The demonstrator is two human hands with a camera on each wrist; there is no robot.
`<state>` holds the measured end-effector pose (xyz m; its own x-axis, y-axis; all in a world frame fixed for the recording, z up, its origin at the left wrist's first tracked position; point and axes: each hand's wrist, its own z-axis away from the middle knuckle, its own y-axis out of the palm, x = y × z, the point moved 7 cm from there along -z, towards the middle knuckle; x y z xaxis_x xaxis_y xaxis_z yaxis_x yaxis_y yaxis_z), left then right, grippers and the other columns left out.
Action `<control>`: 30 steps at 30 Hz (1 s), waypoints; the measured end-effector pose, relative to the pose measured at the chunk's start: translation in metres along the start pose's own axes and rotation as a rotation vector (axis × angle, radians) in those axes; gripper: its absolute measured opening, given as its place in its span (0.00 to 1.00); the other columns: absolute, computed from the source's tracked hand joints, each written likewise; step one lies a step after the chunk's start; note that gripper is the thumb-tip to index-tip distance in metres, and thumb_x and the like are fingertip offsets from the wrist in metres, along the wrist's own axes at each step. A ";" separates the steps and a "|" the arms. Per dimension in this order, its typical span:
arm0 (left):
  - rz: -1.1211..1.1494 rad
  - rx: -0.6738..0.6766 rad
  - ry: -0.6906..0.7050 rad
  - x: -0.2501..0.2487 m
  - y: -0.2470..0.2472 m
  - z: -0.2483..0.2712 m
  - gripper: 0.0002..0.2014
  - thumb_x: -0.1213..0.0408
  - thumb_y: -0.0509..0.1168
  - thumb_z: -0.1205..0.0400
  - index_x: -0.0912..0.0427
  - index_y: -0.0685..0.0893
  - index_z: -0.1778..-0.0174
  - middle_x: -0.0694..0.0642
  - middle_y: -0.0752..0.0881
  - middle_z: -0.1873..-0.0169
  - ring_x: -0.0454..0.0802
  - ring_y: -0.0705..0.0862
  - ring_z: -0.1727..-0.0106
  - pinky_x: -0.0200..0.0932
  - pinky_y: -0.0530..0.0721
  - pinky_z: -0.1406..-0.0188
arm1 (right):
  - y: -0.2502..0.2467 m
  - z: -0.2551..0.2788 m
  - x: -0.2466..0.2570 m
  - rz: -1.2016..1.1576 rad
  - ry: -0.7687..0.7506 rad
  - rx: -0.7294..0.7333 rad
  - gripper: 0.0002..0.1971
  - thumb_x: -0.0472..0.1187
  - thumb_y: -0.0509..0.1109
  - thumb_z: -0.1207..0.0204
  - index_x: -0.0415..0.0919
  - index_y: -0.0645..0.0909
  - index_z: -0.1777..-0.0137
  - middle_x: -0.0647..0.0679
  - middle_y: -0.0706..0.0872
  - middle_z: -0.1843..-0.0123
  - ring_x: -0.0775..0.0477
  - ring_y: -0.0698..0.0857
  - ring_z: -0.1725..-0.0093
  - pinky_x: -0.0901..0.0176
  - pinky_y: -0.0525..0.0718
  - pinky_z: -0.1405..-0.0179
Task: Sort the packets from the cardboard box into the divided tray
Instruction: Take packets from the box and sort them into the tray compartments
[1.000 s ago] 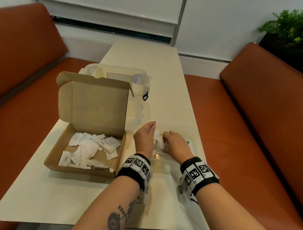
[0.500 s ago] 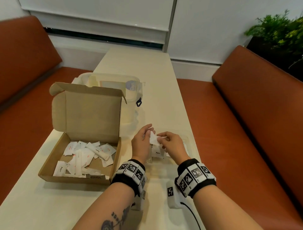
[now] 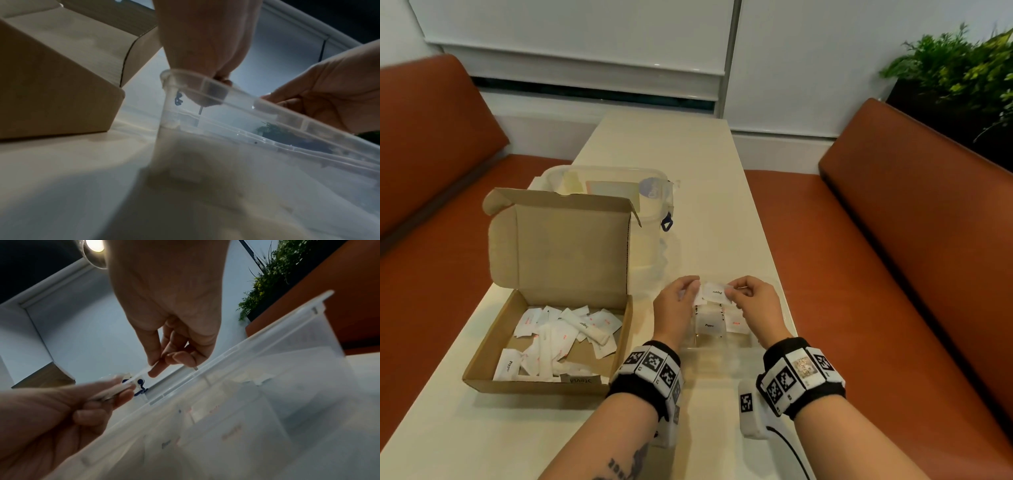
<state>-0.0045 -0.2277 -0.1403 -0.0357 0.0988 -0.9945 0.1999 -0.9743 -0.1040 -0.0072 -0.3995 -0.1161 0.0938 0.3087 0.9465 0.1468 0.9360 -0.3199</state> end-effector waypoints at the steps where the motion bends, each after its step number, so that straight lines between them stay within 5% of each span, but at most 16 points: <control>1: 0.014 0.032 -0.018 0.000 0.003 0.001 0.09 0.62 0.68 0.18 0.58 0.87 0.44 0.58 0.89 0.49 0.60 0.85 0.56 0.48 0.83 0.52 | 0.001 0.000 0.000 -0.005 0.000 0.000 0.03 0.35 0.72 0.25 0.41 0.84 0.60 0.50 0.85 0.69 0.61 0.78 0.72 0.71 0.73 0.69; 4: -0.013 0.072 -0.039 0.002 0.007 0.004 0.08 0.61 0.72 0.21 0.58 0.87 0.49 0.56 0.88 0.53 0.50 0.78 0.62 0.49 0.82 0.53 | 0.003 0.001 -0.001 -0.039 -0.007 -0.004 0.02 0.36 0.72 0.25 0.43 0.84 0.58 0.49 0.87 0.67 0.62 0.81 0.71 0.71 0.74 0.68; 7: 0.042 -0.002 -0.024 0.002 0.000 0.005 0.04 0.63 0.70 0.20 0.59 0.88 0.53 0.54 0.86 0.61 0.47 0.77 0.69 0.36 0.79 0.69 | 0.010 0.002 -0.003 -0.030 0.037 0.037 0.06 0.43 0.75 0.27 0.45 0.82 0.53 0.50 0.89 0.63 0.67 0.81 0.73 0.73 0.74 0.71; 12: 0.069 0.057 -0.064 0.004 0.002 0.005 0.07 0.65 0.71 0.21 0.62 0.88 0.51 0.54 0.86 0.62 0.42 0.76 0.74 0.29 0.74 0.78 | 0.014 0.005 -0.002 -0.186 0.094 0.008 0.03 0.37 0.75 0.27 0.39 0.84 0.58 0.49 0.87 0.65 0.56 0.82 0.67 0.72 0.78 0.72; 16: 0.013 0.008 -0.020 0.003 -0.006 0.005 0.08 0.63 0.69 0.19 0.57 0.88 0.45 0.52 0.88 0.53 0.44 0.80 0.68 0.32 0.82 0.67 | 0.003 0.000 0.014 -0.126 -0.002 -0.041 0.05 0.35 0.69 0.23 0.42 0.86 0.55 0.51 0.88 0.62 0.56 0.83 0.63 0.69 0.79 0.64; 21: 0.001 -0.118 0.031 0.002 -0.017 0.001 0.14 0.68 0.56 0.13 0.59 0.83 0.35 0.55 0.84 0.40 0.55 0.84 0.46 0.24 0.81 0.67 | 0.041 -0.001 0.018 0.717 -0.145 0.402 0.12 0.33 0.65 0.21 0.40 0.88 0.45 0.45 0.91 0.51 0.47 0.88 0.54 0.64 0.82 0.50; 25: -0.049 -0.114 0.058 0.001 -0.015 0.002 0.15 0.68 0.55 0.13 0.59 0.82 0.33 0.54 0.84 0.37 0.55 0.83 0.38 0.51 0.84 0.39 | 0.057 0.003 0.007 0.930 -0.216 0.486 0.09 0.32 0.69 0.25 0.38 0.86 0.48 0.43 0.89 0.49 0.44 0.85 0.48 0.60 0.79 0.48; 30: -0.060 -0.106 0.058 0.002 -0.015 0.002 0.15 0.68 0.56 0.13 0.59 0.83 0.33 0.54 0.84 0.37 0.54 0.83 0.38 0.56 0.82 0.36 | 0.068 0.008 0.001 0.941 -0.335 0.477 0.04 0.30 0.69 0.28 0.37 0.83 0.55 0.43 0.87 0.56 0.44 0.82 0.55 0.62 0.72 0.60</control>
<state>-0.0094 -0.2131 -0.1410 0.0051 0.1706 -0.9853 0.3015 -0.9397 -0.1611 -0.0054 -0.3340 -0.1369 -0.3130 0.8941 0.3203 -0.2442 0.2501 -0.9369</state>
